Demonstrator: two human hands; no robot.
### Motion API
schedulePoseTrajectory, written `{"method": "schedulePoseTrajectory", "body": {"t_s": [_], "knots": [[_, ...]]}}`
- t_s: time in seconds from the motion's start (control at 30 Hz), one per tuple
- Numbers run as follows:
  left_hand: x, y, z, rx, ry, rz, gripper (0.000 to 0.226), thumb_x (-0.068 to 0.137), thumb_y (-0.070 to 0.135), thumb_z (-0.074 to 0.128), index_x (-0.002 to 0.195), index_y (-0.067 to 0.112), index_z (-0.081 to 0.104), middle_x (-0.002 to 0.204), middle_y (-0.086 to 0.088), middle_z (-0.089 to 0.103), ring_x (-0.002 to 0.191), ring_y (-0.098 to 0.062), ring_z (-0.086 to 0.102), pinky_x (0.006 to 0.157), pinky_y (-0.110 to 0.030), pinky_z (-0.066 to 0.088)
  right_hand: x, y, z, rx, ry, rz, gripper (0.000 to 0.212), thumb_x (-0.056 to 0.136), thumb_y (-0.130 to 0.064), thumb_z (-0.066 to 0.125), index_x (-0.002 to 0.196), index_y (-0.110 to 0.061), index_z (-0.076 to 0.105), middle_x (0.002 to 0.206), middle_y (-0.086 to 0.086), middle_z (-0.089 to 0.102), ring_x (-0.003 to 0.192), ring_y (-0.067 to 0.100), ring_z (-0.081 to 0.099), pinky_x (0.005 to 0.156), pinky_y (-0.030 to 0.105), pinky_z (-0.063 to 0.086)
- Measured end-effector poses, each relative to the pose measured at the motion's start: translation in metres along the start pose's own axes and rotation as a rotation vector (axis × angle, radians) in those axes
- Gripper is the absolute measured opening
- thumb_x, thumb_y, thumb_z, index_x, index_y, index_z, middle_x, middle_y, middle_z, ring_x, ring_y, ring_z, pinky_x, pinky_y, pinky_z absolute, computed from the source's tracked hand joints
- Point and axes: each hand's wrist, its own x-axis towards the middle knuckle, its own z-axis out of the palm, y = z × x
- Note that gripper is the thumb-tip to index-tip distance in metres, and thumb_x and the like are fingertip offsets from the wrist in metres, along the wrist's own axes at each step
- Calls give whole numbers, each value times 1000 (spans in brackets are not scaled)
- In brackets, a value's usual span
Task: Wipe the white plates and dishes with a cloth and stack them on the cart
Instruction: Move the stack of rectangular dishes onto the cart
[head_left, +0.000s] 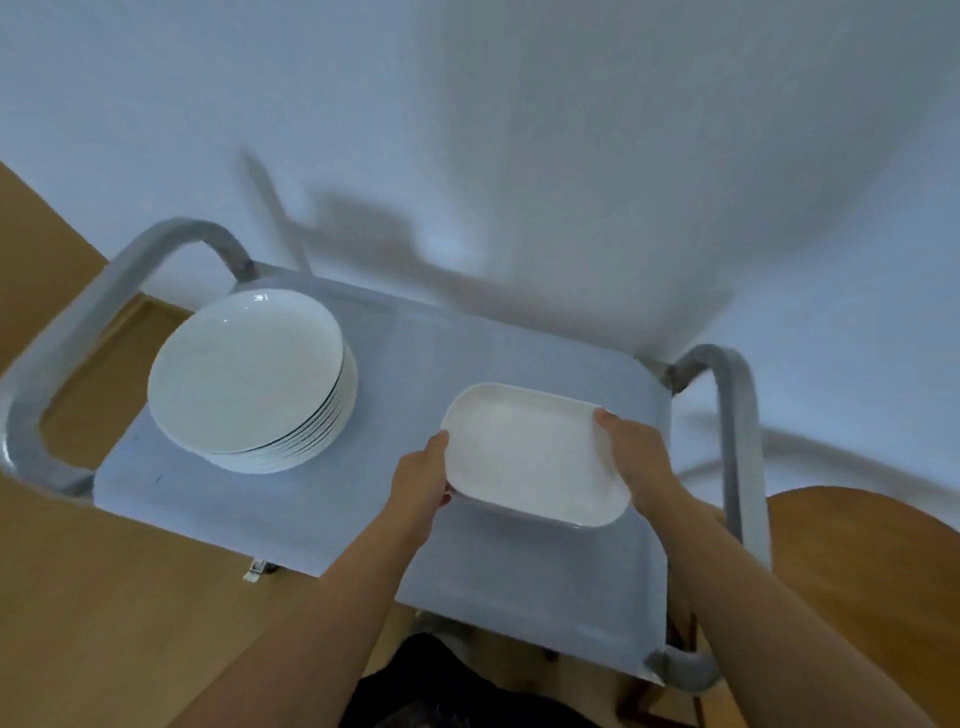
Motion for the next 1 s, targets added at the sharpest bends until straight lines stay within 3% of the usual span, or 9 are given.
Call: {"method": "schedulePoseTrajectory", "body": {"t_s": [0.17, 0.3, 0.4, 0.47, 0.57, 0.67, 0.77, 0.9, 1.0], "knots": [[41, 5, 4, 25, -29, -52, 28, 98, 33, 44, 101, 8, 57, 100, -13, 60, 91, -28, 55, 75, -34, 48, 25, -4, 16, -2, 21, 36, 36, 91, -39, 52, 67, -12, 57, 76, 6, 57, 64, 19, 50, 62, 33, 39], [58, 5, 5, 53, -23, -69, 29, 98, 32, 44, 85, 11, 59, 91, -13, 59, 87, -28, 54, 79, -37, 44, 33, -4, 25, -7, 24, 51, 35, 91, -37, 53, 67, -11, 58, 72, 4, 57, 68, 22, 52, 67, 33, 40], [63, 6, 2, 67, -18, -72, 32, 98, 30, 45, 72, 16, 57, 90, -15, 58, 86, -27, 53, 80, -37, 43, 33, -1, 30, 31, 24, 69, 38, 91, -35, 53, 79, 0, 63, 78, 6, 57, 71, 22, 52, 69, 34, 42], [64, 8, 1, 90, -39, -78, 30, 98, 31, 45, 77, 13, 59, 90, -14, 58, 87, -27, 53, 82, -36, 43, 33, 2, 32, 46, 37, 75, 35, 91, -34, 53, 81, -2, 64, 78, 4, 58, 74, 22, 53, 74, 37, 44], [65, 11, 0, 143, -75, -110, 28, 98, 34, 44, 99, 8, 55, 96, -12, 59, 89, -28, 53, 84, -36, 44, 30, 5, 32, 32, 28, 45, 29, 93, -33, 50, 74, -14, 60, 75, -1, 56, 73, 20, 52, 68, 33, 40], [63, 15, -2, 171, -105, -122, 26, 98, 35, 45, 107, 12, 50, 108, -11, 57, 96, -28, 53, 86, -36, 43, 25, 4, 29, 1, -7, 16, 23, 95, -33, 46, 92, -14, 59, 84, -4, 56, 81, 19, 52, 73, 32, 39], [57, 16, -5, 127, -114, -127, 25, 97, 35, 47, 109, 13, 50, 107, -10, 55, 98, -27, 51, 83, -35, 41, 14, 2, 23, -17, -11, -10, 25, 96, -31, 44, 108, -13, 57, 98, 0, 56, 88, 19, 52, 77, 30, 38], [44, 14, -3, 59, -102, -121, 40, 96, 33, 49, 127, 8, 49, 112, -7, 53, 101, -26, 50, 84, -35, 39, -5, 7, 16, -56, -44, 17, 31, 95, -31, 46, 118, -11, 52, 107, 3, 54, 95, 20, 51, 78, 30, 37], [30, 16, 3, 252, -10, 9, 49, 95, 32, 50, 129, -3, 47, 123, -15, 54, 109, -33, 51, 91, -39, 40, -19, 8, 10, -105, -49, -8, 32, 95, -30, 46, 117, -8, 51, 108, 6, 56, 93, 19, 52, 76, 29, 39]]}}
